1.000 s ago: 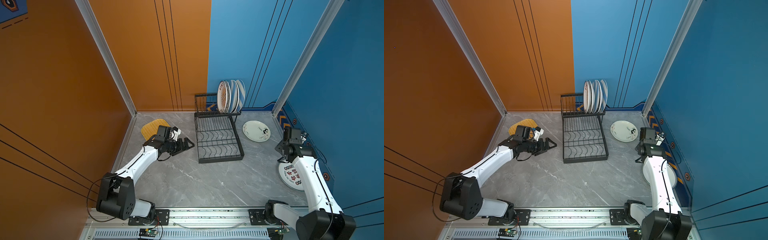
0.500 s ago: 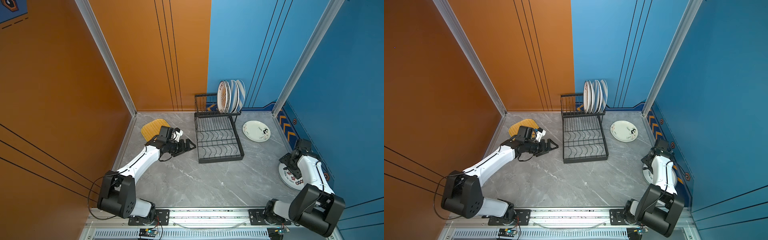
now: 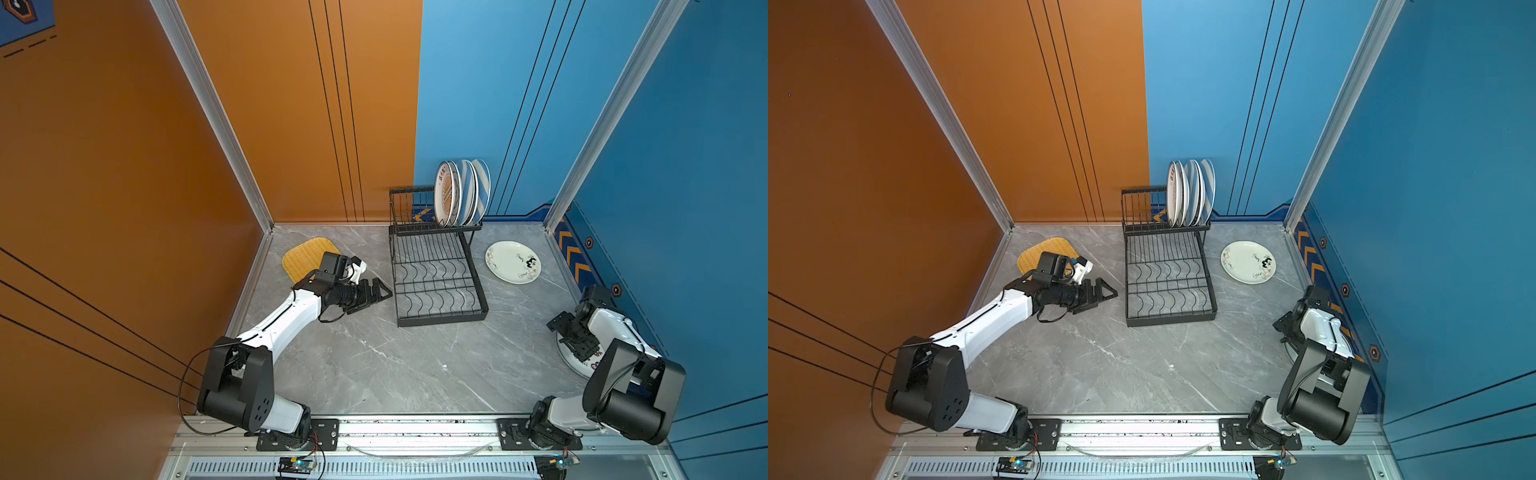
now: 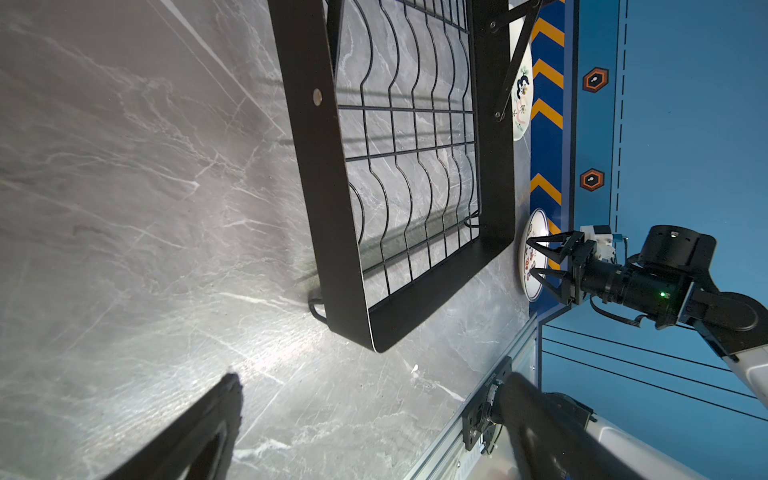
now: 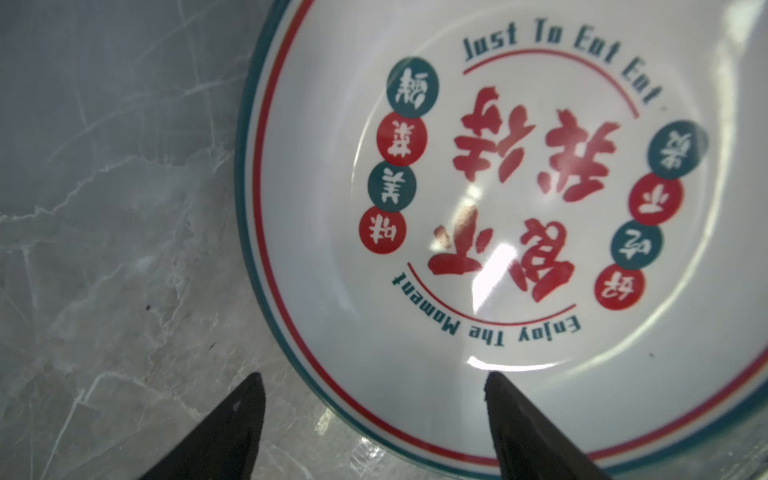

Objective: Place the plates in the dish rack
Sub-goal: 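Move right gripper down over the red-lettered white plate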

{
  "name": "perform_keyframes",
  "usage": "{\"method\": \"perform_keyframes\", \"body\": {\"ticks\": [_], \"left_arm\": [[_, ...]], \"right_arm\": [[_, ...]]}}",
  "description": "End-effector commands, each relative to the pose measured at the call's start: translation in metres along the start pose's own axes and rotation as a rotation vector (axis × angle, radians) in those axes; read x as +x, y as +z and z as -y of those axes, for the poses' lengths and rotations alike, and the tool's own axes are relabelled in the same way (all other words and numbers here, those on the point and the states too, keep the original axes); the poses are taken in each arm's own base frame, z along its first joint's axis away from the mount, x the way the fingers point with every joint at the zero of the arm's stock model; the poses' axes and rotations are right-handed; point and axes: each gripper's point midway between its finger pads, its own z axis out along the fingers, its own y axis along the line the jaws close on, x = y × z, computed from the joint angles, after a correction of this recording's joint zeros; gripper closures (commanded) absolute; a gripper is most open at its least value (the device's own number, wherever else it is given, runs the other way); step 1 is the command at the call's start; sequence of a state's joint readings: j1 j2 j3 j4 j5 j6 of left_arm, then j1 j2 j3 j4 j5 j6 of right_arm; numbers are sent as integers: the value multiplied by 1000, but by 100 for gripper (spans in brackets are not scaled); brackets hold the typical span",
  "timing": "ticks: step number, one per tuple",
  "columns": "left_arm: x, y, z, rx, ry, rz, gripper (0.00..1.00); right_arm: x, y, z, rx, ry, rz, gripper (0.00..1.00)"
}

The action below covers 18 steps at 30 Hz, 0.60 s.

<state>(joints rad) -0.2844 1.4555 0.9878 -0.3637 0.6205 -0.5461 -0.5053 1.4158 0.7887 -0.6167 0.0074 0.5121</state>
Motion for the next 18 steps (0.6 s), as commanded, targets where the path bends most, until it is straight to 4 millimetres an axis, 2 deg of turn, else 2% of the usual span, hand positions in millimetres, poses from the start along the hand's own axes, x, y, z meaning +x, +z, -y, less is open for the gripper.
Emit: {"method": "perform_keyframes", "body": {"ticks": [1,6,10,18], "left_arm": [[-5,1,7,7,14,2,2],[-6,1,8,5,12,4,2],[-6,3,6,2,7,-2,2],[-5,7,3,1,0,-15,2]], "right_arm": [[4,5,-4,-26,-25,-15,17],[0,-4,6,-25,5,29,18],[-1,-4,13,-38,27,19,18],[0,3,-7,-131,3,-7,20]]}}
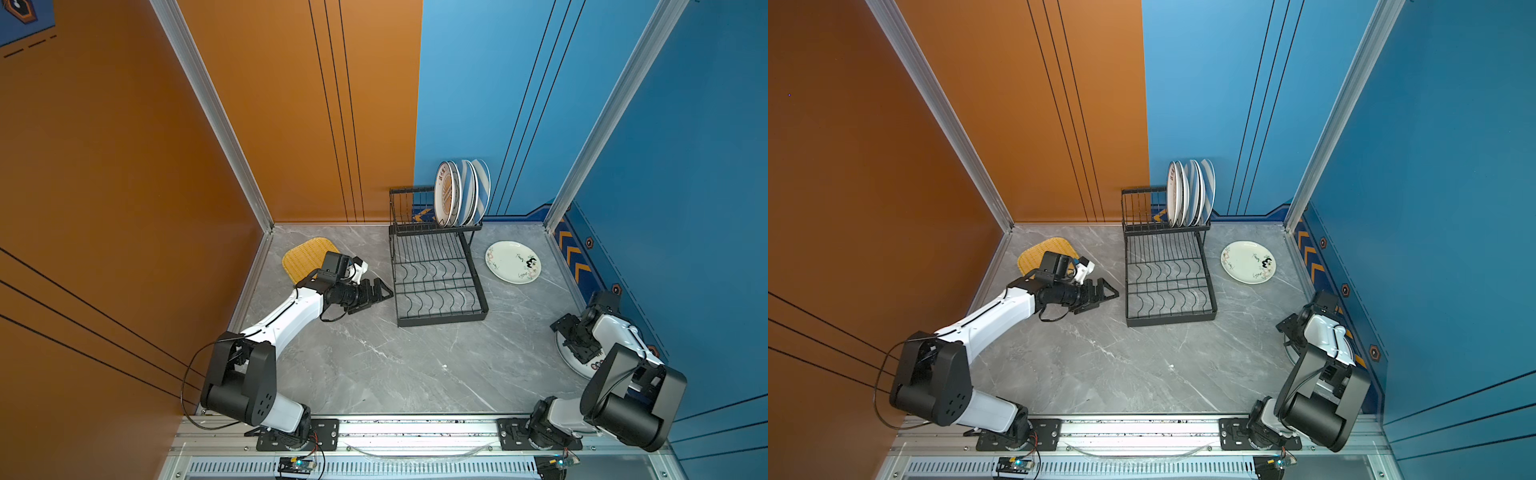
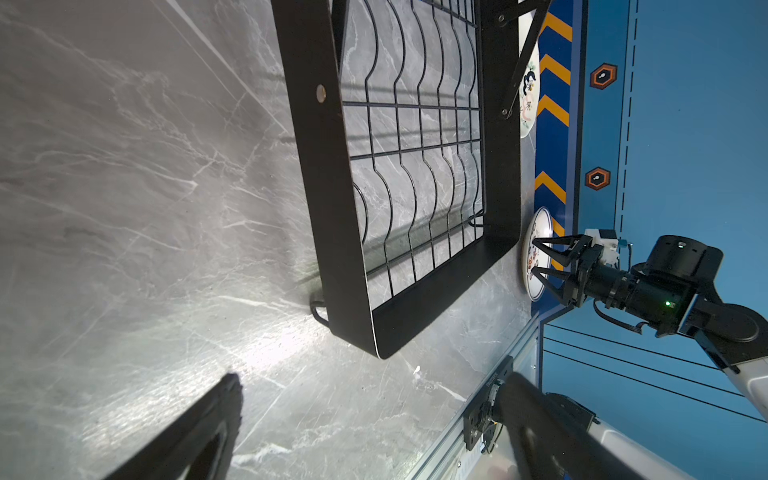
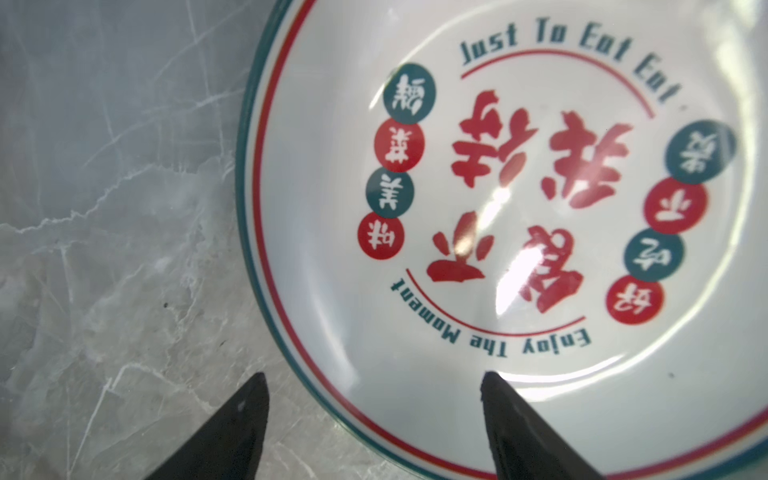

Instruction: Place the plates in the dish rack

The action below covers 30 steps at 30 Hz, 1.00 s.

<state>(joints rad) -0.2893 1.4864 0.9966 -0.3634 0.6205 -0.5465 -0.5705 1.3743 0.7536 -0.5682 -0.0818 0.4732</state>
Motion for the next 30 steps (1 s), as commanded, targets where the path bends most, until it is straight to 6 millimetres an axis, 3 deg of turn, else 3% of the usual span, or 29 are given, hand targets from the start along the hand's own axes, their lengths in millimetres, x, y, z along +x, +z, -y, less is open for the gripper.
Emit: {"method": "perform_keyframes", "body": {"ticks": [1,3,16,30], "left_arm": [[-5,0,6,8,9,3,2],[-14,-5,14,20,23,22,2],[-14,-5,12,15,20,20,2],[-13,-7,8,10,16,23,2]], "right_arm": [[6,7,-9,-48,-23,-28,20],[8,10,-12,-50,-31,-43,20],[34,22,-47,-116,-126,-119,21],[74,27,-103,-237,-250,-230,21]]}}
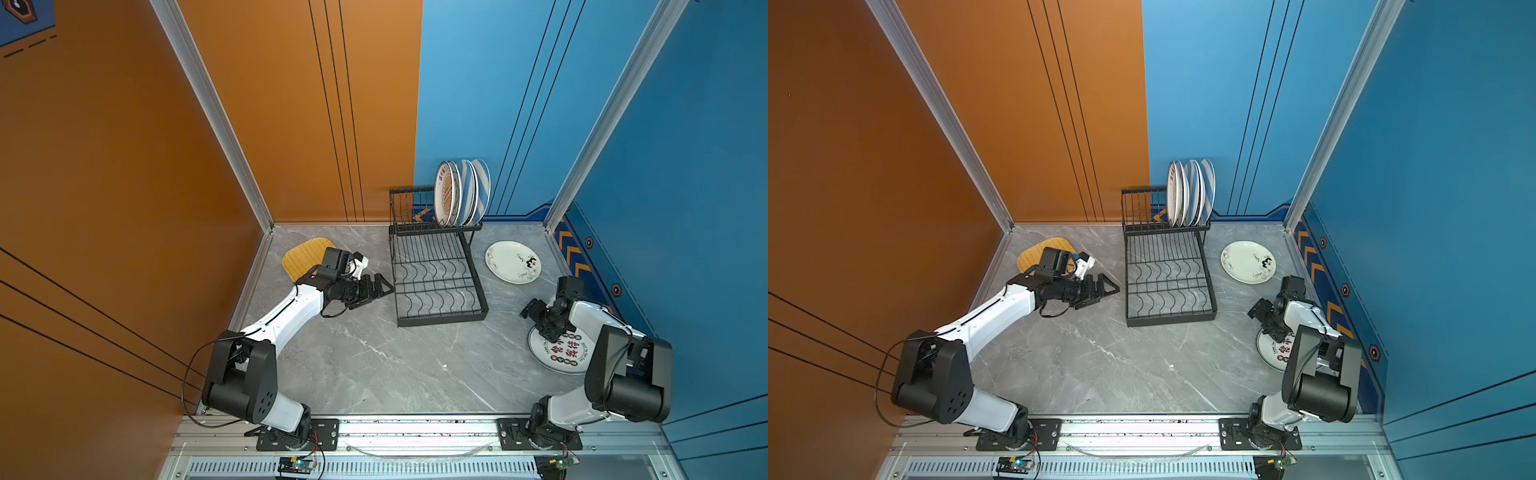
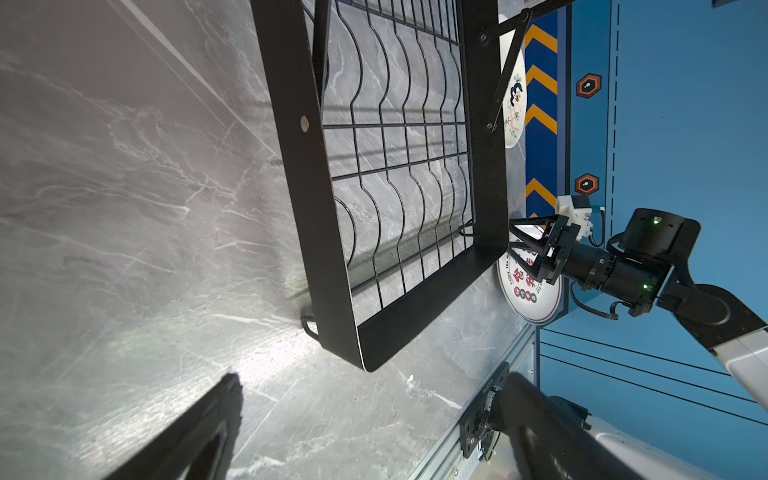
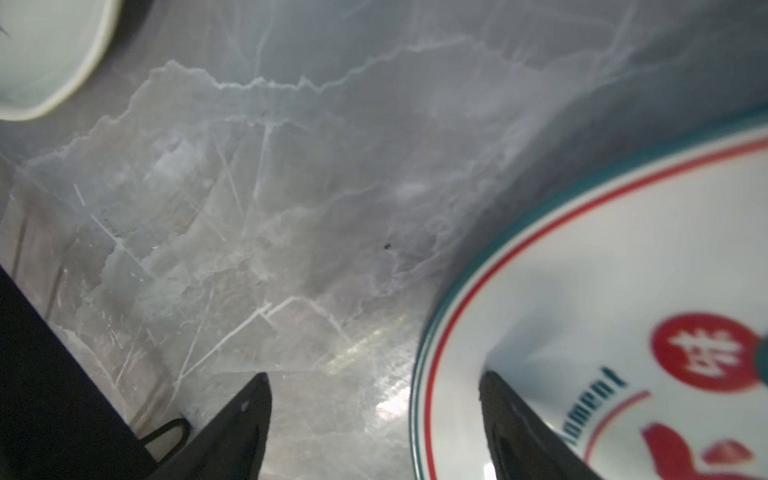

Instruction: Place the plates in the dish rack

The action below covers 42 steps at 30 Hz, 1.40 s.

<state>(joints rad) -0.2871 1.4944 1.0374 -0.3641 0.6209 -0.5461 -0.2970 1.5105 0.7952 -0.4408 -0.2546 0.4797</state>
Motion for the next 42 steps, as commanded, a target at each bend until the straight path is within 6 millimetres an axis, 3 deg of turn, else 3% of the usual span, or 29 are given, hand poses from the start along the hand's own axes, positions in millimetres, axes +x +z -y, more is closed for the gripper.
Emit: {"method": "perform_keyframes", "body": {"ticks": [1,12,32,37,42], "left_arm": [[-1,-3,-1,-3,-1,1,2],[-1,-5,-2,-2,-3,5,2],[-5,-11,-1,7,7,21,2],[5,-9,-10,-5,-12,2,2],[6,-11,-9,-4,-9,7,2]], "right_arm": [[28,14,-10,-26,8,-110,21],[37,12,-16,-34,-8,-133,20],[56,-8,0,-6,-6,-124,19],[57,-11,1,-8,-2,-120,19],[54,-30,9,10,24,-79,18]]}}
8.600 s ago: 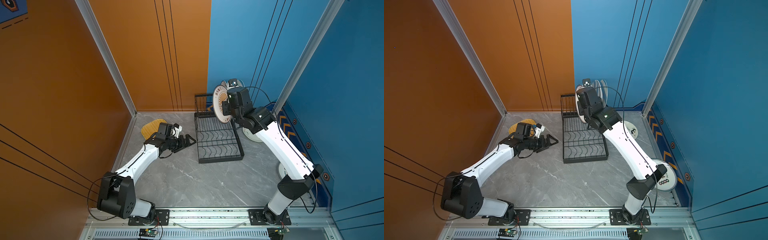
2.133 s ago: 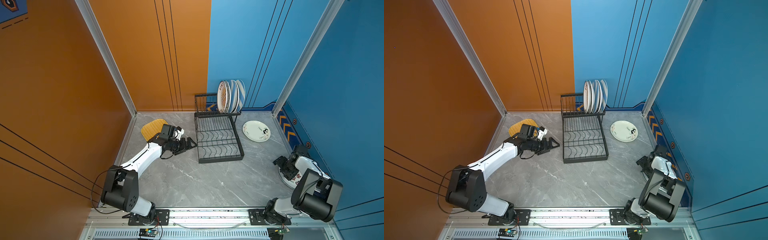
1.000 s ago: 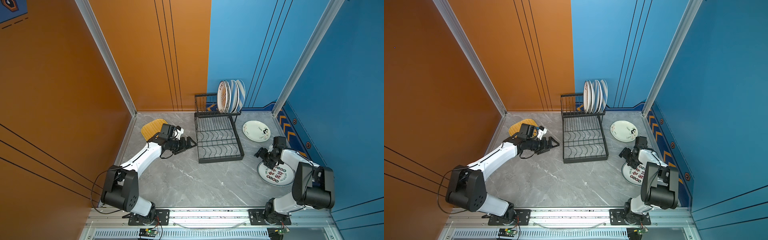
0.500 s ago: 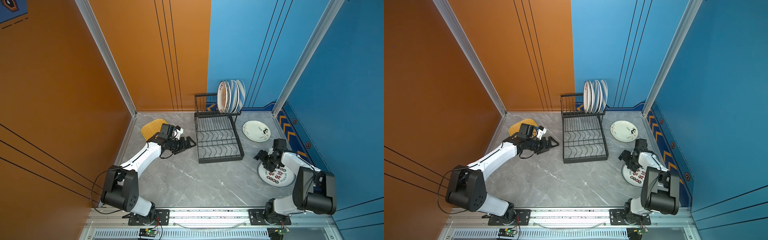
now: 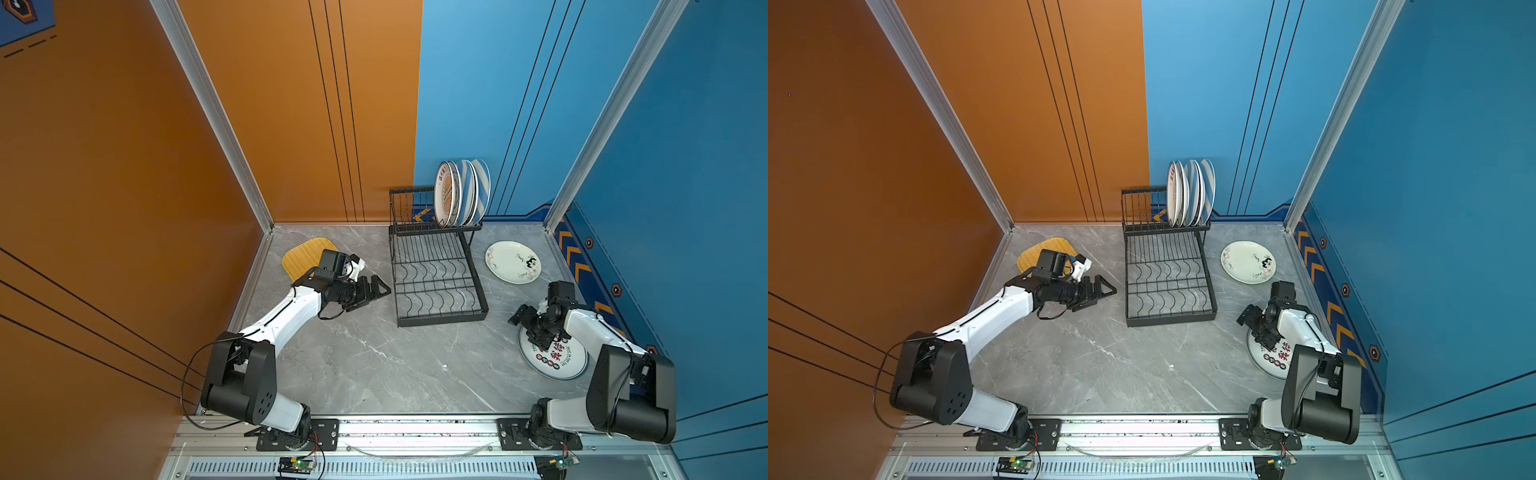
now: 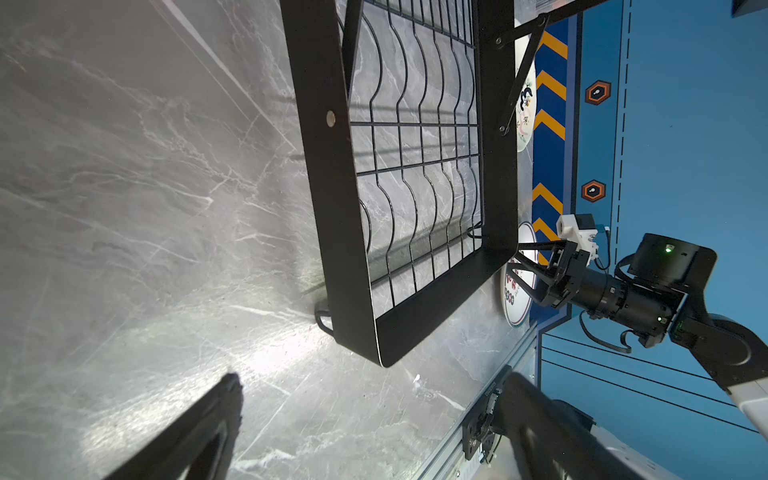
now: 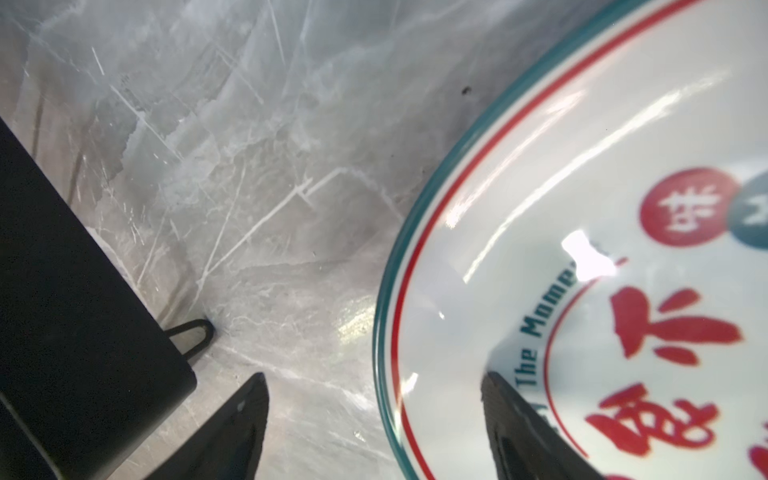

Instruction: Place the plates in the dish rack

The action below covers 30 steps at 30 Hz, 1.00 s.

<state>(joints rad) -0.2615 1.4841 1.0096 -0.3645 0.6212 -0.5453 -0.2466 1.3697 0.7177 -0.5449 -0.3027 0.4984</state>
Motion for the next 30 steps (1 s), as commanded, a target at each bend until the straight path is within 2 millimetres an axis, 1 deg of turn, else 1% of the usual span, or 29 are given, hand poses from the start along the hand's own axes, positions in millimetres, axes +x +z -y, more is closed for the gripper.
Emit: {"method": "perform_keyframes", "body": {"ticks": [1,3,5,9,11,14,18,21,24,27,30], "left_arm": [[4,-9,3,11,18,4,2],[5,-10,3,11,17,5,2],[6,-10,3,12,17,3,2],[10,-9,1,13,14,-6,2],[11,-8,2,15,15,-10,2],[11,-7,4,21,21,-17,2],[10,-5,7,23,29,-20,2],[10,-4,8,20,35,-19,2],[10,-4,8,16,33,-16,2],[10,-5,7,11,31,-12,2],[9,-5,7,7,29,-8,2]], "right_arm": [[8,-18,18,40,62,14,18],[3,-32,29,39,106,55,16],[-4,-47,45,52,160,96,14],[-22,-75,89,148,267,206,1],[-31,-81,107,183,323,228,0],[-48,-82,123,191,358,228,0],[-70,-86,140,229,357,242,0],[-80,-81,150,224,374,236,0],[-86,-76,158,214,393,230,0],[-90,-68,159,190,402,215,0],[-90,-57,152,146,400,188,0]]}}
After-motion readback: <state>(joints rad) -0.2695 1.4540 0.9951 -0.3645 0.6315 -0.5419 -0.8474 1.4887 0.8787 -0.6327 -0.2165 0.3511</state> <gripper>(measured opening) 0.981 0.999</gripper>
